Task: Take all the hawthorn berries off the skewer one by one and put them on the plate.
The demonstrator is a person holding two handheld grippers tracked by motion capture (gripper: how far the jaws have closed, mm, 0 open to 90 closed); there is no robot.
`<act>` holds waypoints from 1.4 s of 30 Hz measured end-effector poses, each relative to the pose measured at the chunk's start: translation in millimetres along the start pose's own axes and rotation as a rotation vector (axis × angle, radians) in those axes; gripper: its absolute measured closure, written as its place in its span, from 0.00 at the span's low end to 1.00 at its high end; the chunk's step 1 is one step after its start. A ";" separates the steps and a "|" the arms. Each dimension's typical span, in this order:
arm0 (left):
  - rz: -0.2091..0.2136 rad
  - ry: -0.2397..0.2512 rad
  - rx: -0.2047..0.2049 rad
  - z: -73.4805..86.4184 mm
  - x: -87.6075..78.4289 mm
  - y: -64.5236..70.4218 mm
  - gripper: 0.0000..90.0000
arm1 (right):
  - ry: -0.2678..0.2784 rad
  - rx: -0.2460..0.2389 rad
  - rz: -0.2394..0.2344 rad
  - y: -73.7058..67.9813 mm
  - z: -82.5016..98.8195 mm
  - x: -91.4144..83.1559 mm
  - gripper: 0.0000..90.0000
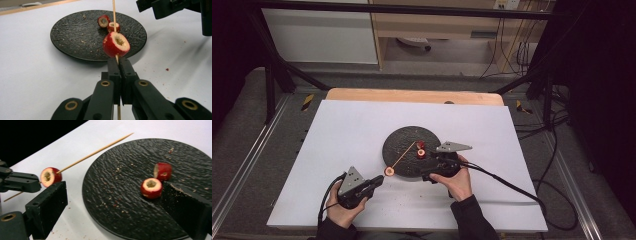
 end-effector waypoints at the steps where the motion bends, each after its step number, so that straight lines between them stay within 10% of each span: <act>1: 0.001 -0.001 0.001 0.1 0.2 0.5 0.98 | 0.003 0.000 -0.005 -2.0 1.4 0.3 0.09; 13: 0.006 -0.009 0.014 1.5 3.7 5.7 0.98 | 0.042 0.054 -0.068 -21.0 12.8 17.5 0.10; 42: 0.031 -0.018 0.043 1.8 8.9 18.1 0.98 | 0.004 0.212 -0.271 -48.0 15.1 42.0 0.54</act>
Point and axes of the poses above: each handheld gripper's, and its own axes: x roughly forward along the jaws, z roughly out of its underside, y roughly to its right, the point moved 6 cm from there along x, roughly forward along the jaws, and after that the axes turned 3 degrees about -y, right-handed, at the moved point
